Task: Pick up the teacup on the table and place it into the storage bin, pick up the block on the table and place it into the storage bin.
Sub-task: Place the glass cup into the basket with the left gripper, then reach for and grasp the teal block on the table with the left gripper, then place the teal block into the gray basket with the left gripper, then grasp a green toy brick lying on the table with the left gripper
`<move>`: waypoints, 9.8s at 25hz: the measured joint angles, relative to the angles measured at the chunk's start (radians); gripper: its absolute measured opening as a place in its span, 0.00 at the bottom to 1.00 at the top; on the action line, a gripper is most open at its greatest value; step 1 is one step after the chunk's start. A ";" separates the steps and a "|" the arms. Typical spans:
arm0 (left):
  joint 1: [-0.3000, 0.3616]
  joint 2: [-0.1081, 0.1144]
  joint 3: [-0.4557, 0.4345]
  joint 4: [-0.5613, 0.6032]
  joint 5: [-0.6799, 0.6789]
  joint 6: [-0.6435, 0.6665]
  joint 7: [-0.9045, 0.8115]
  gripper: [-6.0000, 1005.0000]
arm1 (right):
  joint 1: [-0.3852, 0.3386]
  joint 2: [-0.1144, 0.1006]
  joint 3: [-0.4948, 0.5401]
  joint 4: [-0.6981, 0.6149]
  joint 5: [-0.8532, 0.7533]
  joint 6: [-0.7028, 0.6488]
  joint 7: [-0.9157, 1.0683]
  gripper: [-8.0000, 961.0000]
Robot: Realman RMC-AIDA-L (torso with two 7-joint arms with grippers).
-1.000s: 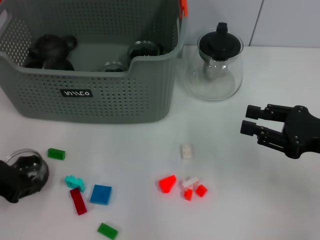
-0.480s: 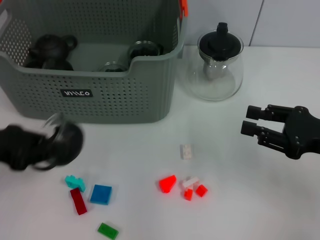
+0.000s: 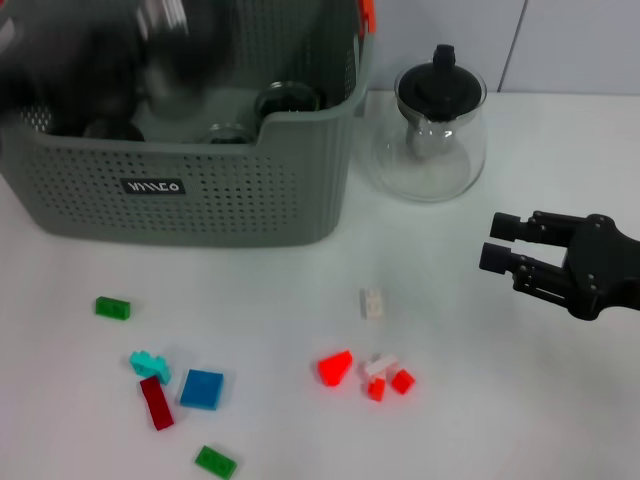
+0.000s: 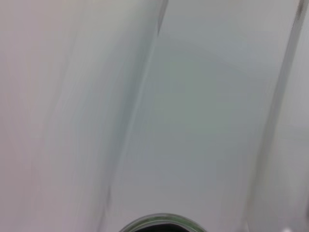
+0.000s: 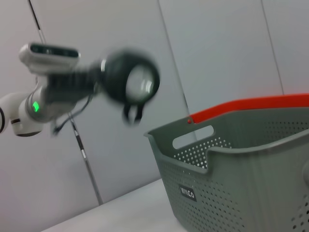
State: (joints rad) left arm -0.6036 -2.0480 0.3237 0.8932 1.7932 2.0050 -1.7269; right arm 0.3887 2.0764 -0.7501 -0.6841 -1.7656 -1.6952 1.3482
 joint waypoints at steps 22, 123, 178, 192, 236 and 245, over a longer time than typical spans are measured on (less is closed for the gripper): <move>-0.409 0.090 0.530 -0.232 0.802 -0.900 -0.575 0.08 | 0.009 -0.002 0.000 0.011 0.000 0.011 -0.001 0.50; 0.482 -0.130 -0.436 -0.746 0.368 -0.535 1.380 0.75 | 0.025 0.004 -0.001 0.037 0.000 0.042 0.009 0.50; -0.030 0.085 -0.445 -0.321 0.267 -0.051 0.225 0.41 | 0.022 0.008 0.000 0.049 0.000 0.038 0.012 0.50; -0.179 0.143 0.400 -0.074 0.457 -0.774 -0.472 0.41 | 0.031 0.010 -0.008 0.063 0.000 0.044 0.007 0.50; 0.435 -0.124 -0.184 -0.571 0.070 -0.496 1.177 0.67 | 0.071 0.007 -0.009 0.101 0.000 0.065 0.014 0.50; 0.407 -0.125 -0.231 -0.660 0.080 -0.640 1.236 0.66 | 0.066 0.005 -0.009 0.101 0.000 0.065 0.014 0.50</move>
State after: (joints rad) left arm -0.1968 -2.1733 0.0923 0.2336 1.8730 1.3651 -0.4906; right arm 0.4544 2.0815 -0.7595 -0.5829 -1.7656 -1.6299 1.3622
